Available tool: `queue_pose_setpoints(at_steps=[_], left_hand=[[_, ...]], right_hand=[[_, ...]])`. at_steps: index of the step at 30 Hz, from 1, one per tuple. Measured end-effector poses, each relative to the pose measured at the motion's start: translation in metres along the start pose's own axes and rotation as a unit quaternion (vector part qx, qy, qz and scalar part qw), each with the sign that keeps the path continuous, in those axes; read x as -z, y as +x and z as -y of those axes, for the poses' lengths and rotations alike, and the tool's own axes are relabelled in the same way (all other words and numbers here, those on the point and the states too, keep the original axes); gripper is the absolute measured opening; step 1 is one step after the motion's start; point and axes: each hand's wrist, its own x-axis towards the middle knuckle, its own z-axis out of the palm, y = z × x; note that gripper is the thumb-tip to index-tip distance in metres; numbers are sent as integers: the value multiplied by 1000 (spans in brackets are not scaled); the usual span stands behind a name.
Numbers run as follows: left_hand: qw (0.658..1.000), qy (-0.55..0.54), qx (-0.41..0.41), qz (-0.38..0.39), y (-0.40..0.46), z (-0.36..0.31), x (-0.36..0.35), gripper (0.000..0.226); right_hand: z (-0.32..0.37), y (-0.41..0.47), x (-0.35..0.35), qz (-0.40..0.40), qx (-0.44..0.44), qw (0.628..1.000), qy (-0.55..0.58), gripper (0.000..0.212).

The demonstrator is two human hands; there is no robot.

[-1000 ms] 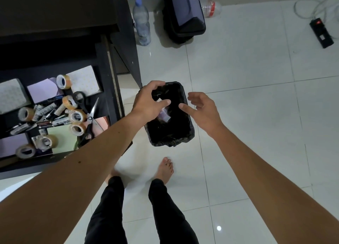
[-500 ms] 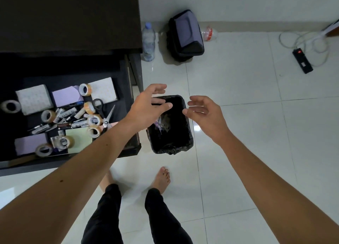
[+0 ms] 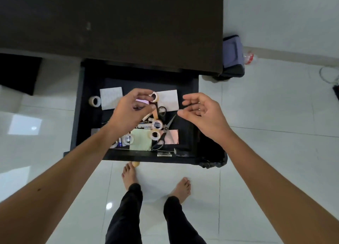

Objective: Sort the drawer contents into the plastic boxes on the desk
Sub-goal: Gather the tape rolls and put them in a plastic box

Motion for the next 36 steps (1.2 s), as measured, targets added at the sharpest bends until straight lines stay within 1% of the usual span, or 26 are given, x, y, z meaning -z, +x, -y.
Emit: queue_pose_setpoints(at_steps=[8,11,14,18,21,28,32,34,36], left_hand=[[999,13,27,9,7,49,59,42],[999,10,34,28,12,65,71,42],[998,21,36,38,17,77,78,41],[997,51,23,52,23,85,79,41],[997,48,16,57,28,88,76,39],[998,32,16,48,35,97,73,37],[998,39,4,45,36,95,70,35],[998,41,-4,56,36,90,63,35],[996,45,-14,74,38,83,52,36]], right_hand=[[2,37,-64,36,-16,999,-31,39],[-8,49,-76,26,-25,998,-56,36],[-21,59,-85,-3,-18,995,-96,36],[-37,73,-92,-50,-3,990,-132,40],[-38,83,-99,-74,7,984,-163,42],[-38,96,-113,-73,30,971,-227,49],[-36,98,-110,-69,36,967,-241,43],[-35,96,-108,-72,28,967,-243,38],[-33,93,-106,-80,9,973,-214,36]])
